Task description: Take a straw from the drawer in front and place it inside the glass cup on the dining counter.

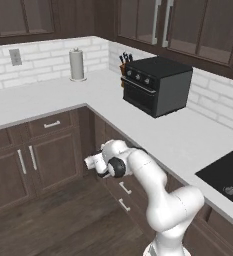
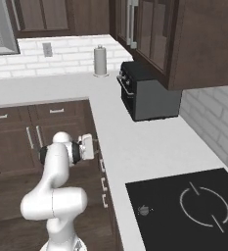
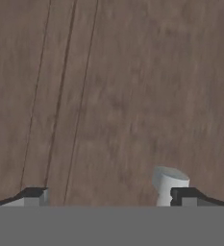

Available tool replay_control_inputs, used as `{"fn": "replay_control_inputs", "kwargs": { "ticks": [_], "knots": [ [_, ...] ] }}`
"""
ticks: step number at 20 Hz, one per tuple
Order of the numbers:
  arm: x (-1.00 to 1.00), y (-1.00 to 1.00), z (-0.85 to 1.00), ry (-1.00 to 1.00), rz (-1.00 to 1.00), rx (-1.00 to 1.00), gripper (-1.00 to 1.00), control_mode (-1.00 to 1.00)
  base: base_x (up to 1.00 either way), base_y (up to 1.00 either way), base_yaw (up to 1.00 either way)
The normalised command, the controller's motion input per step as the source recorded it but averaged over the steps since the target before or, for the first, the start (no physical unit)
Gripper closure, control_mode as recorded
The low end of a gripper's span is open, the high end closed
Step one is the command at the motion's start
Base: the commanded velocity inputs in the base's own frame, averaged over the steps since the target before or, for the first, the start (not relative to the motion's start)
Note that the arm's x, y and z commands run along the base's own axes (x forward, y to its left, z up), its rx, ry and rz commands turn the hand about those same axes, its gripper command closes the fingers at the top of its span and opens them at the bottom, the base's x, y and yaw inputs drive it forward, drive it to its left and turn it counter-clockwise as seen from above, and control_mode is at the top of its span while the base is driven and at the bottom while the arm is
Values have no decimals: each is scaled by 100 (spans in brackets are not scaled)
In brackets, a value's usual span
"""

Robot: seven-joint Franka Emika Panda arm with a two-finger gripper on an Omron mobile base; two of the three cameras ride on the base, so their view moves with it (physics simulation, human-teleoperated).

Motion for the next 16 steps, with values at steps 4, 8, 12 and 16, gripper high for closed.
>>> {"fn": "replay_control_inputs", "kwargs": {
  "ticks": [4,8,12,16],
  "knots": [
    [0,-10,0,-8,0,0,-100,-100,0,0,0],
    [0,-10,0,-11,0,3,-100,-100,0,0,0],
    [-7,-11,0,-10,0,7,-100,-100,0,0,0],
    [-27,-1,11,-12,0,10,-100,-100,0,0,0]
  ]
}}
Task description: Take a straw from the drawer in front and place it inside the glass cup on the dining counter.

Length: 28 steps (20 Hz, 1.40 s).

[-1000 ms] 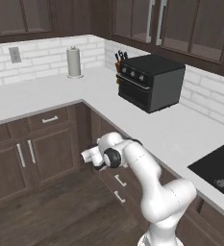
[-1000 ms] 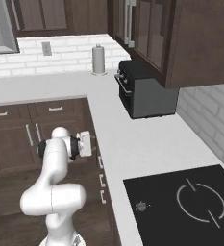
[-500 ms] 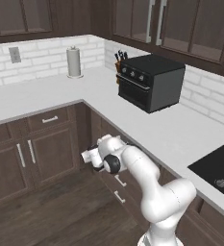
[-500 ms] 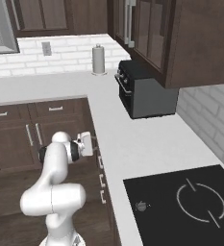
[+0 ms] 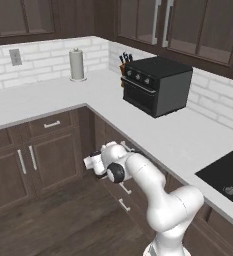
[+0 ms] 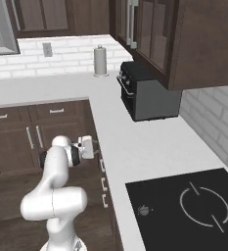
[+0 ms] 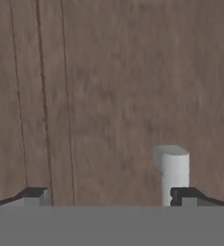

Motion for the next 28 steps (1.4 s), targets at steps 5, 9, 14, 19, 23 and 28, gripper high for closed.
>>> {"fn": "replay_control_inputs", "kwargs": {
  "ticks": [5,9,14,19,23,28],
  "knots": [
    [-30,0,29,-12,0,11,-100,-100,0,0,0],
    [-29,0,33,-10,0,13,-100,-100,0,0,0],
    [-13,-12,13,-10,0,5,-100,-100,0,0,0],
    [-19,-30,6,-4,1,0,-100,-100,0,0,0],
    [-23,-26,12,0,7,0,-100,-100,0,0,0],
    [-19,-13,39,-3,9,0,-100,-100,0,0,0]
  ]
}}
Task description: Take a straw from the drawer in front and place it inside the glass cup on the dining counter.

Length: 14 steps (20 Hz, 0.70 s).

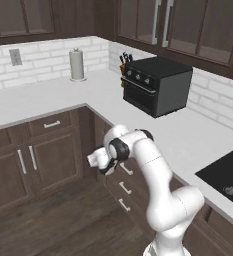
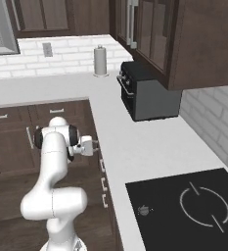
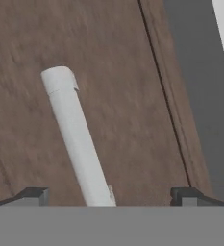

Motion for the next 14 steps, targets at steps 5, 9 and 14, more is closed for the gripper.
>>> {"fn": "replay_control_inputs", "kwargs": {
  "ticks": [5,9,14],
  "knots": [
    [6,-12,21,0,8,0,-100,-100,0,0,0],
    [24,-18,-6,10,6,0,-100,-100,0,0,0],
    [24,-4,-47,27,3,0,-100,-100,0,0,0]
  ]
}}
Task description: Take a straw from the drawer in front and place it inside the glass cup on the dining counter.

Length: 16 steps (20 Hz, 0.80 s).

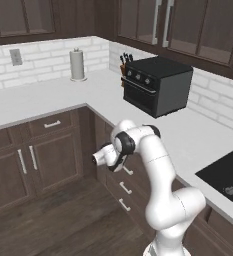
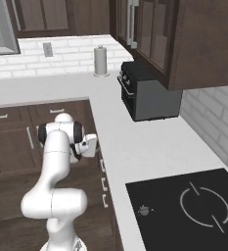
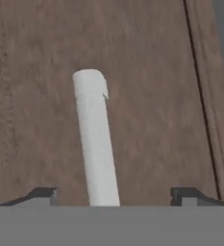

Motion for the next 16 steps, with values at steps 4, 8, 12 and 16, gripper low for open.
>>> {"fn": "replay_control_inputs", "kwargs": {
  "ticks": [4,8,12,16],
  "knots": [
    [24,0,-39,26,3,0,-100,-100,0,0,0],
    [28,0,-26,14,2,0,-100,-100,0,0,0],
    [36,-1,-7,3,0,0,-100,-100,0,0,0],
    [1,-1,-9,0,3,0,100,-100,0,0,0]
  ]
}}
